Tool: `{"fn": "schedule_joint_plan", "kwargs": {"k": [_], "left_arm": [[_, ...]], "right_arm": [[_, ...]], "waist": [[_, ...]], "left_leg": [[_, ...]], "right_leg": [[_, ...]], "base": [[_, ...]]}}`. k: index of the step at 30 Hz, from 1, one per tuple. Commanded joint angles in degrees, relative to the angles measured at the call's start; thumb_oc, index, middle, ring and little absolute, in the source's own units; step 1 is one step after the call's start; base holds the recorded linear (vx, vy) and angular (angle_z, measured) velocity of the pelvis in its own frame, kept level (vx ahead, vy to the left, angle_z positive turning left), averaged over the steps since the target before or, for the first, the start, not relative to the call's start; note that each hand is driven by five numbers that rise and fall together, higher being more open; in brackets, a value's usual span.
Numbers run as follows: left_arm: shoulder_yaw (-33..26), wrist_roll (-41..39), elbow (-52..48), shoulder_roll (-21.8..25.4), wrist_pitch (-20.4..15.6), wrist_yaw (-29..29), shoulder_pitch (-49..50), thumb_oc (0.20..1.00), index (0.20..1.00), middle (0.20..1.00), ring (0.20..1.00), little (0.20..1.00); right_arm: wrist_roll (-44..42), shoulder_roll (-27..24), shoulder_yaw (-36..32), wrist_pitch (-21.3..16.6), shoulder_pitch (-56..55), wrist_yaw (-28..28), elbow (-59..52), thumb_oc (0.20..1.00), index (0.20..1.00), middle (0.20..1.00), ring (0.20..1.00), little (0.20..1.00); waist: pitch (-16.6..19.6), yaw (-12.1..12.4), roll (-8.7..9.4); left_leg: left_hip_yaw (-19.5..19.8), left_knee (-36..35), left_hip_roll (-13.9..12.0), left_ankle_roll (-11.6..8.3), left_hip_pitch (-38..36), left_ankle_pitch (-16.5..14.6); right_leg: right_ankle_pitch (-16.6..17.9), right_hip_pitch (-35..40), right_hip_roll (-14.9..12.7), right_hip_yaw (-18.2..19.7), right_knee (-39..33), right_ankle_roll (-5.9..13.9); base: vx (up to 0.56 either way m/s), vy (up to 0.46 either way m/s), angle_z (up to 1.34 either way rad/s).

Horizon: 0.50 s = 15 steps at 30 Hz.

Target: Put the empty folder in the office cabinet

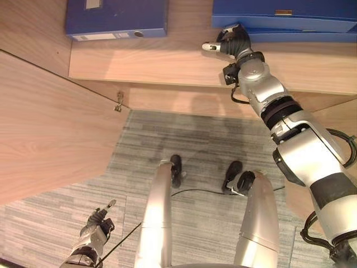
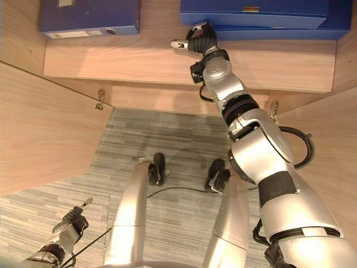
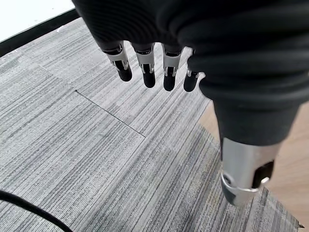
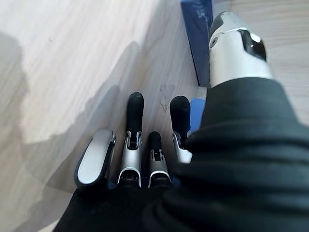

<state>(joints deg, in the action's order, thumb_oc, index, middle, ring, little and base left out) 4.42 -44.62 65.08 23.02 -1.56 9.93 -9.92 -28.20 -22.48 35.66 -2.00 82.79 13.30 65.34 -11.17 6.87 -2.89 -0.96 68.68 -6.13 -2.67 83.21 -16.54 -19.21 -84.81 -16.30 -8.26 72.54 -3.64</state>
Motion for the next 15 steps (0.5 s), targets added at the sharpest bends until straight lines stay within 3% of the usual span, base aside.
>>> {"fn": "schedule_joint_plan", "kwargs": {"k": [1,7,15], "left_arm": [[-1.12,-1.79,3.38,2.21,-1.23,1.67,0.24,1.000,1.000,1.000,1.000,1.000],[-1.74,-2.32,2.91,1.59,-2.16,2.27,0.56,1.000,1.000,1.000,1.000,1.000],[-1.70,-2.14,2.10,1.72,-3.26,2.80,-0.19,1.000,1.000,1.000,1.000,1.000]], "right_arm": [[-4.19,-9.41,-4.65,1.43,0.93,7.55,9.34,1.000,1.000,1.000,1.000,1.000],[0.34,-14.10,-6.12,1.49,0.20,11.86,10.10,1.000,1.000,1.000,1.000,1.000],[11.05,-16.97,-3.81,6.05,-0.47,13.38,15.13,1.000,1.000,1.000,1.000,1.000]], "waist": [[-2.91,0.09,-0.93],[-3.29,-0.52,-0.99],[-3.50,-0.99,-0.98]], "left_leg": [[-3.83,-5.08,0.83,4.43,-1.44,0.91],[-3.85,-5.30,0.90,4.53,-1.63,0.78],[-3.94,-5.54,0.99,4.62,-1.51,0.80]], "right_leg": [[2.72,1.85,2.18,5.54,-5.32,3.26],[2.57,2.14,2.14,5.61,-5.45,3.30],[2.70,1.98,2.13,5.77,-5.62,3.45]], "base": [[0.00,0.000,0.00],[-0.01,0.010,0.06],[0.00,0.000,0.01]]}}
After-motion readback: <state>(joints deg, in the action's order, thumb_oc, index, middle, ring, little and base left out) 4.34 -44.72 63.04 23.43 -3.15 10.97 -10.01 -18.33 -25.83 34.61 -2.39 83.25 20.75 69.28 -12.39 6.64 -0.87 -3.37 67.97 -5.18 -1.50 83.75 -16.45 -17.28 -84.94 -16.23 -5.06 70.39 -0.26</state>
